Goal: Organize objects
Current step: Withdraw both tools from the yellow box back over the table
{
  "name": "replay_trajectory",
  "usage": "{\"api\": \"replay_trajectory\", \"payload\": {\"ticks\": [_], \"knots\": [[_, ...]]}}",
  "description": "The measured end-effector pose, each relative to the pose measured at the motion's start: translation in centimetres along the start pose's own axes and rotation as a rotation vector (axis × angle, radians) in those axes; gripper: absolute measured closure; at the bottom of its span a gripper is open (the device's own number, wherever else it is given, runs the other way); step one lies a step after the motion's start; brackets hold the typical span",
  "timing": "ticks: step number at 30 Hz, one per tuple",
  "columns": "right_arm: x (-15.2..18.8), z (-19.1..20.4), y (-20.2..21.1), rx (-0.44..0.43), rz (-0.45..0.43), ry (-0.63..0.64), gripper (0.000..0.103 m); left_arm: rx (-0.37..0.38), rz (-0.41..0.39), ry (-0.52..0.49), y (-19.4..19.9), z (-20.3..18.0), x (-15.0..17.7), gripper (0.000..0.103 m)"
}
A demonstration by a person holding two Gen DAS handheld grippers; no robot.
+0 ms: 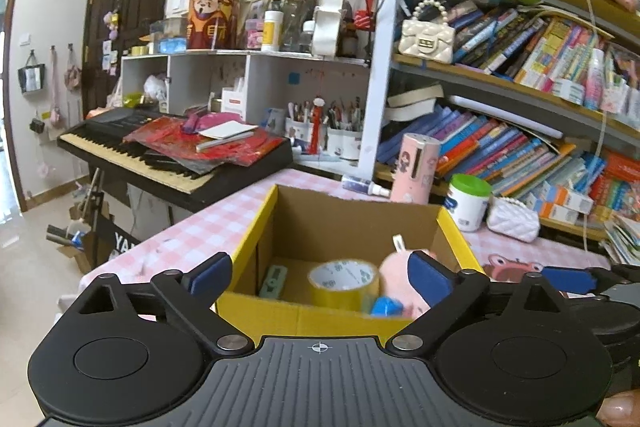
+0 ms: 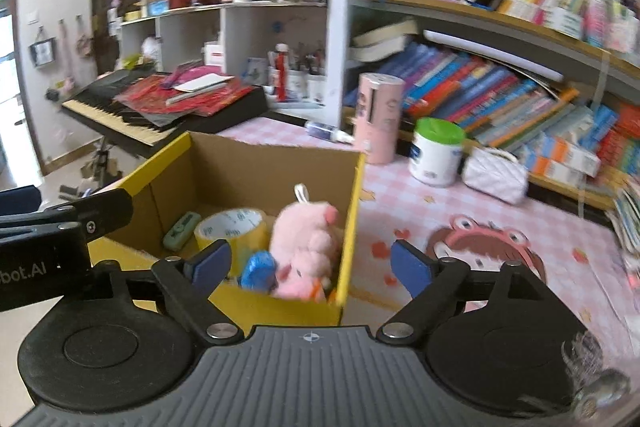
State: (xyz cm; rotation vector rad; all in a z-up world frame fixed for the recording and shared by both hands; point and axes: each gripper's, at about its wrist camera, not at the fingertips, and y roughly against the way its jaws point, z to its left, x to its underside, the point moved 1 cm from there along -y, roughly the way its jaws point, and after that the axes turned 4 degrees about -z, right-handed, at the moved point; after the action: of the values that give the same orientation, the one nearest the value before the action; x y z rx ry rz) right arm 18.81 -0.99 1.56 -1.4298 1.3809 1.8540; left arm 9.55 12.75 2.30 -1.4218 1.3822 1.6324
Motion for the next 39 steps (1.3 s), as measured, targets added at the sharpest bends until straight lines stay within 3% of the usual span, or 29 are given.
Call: {"api": "replay_trajectory", "payload": {"ticks": [7, 15, 26, 32, 39], "knots": [[3.0, 1.0, 4.2, 0.125, 0.031, -0.055, 0.0, 0.027, 0.024, -0.015, 3.3, 0.7, 1.7, 0.002], [6.7, 1.5, 8.8, 0.242, 0.066, -0.125, 0.0, 0.087, 0.083, -0.033, 6.1, 0.2, 3.8, 0.0], [10.5, -0.5, 14.2, 0.407, 0.101, -0.244, 0.0, 0.277, 0.129, -0.103, 8.4, -3.5, 5.6, 0.0], [11.3, -1.4, 15.2, 0.453, 0.116, -0.267, 0.0, 0.285, 0.156, -0.128, 8.5, -4.7, 5.9, 0.0], [11.7, -1.9, 15.6, 0.444, 0.138, -0.255, 0.0, 0.28, 0.193, -0.151, 8.4, -6.1, 6.4, 0.0]]}}
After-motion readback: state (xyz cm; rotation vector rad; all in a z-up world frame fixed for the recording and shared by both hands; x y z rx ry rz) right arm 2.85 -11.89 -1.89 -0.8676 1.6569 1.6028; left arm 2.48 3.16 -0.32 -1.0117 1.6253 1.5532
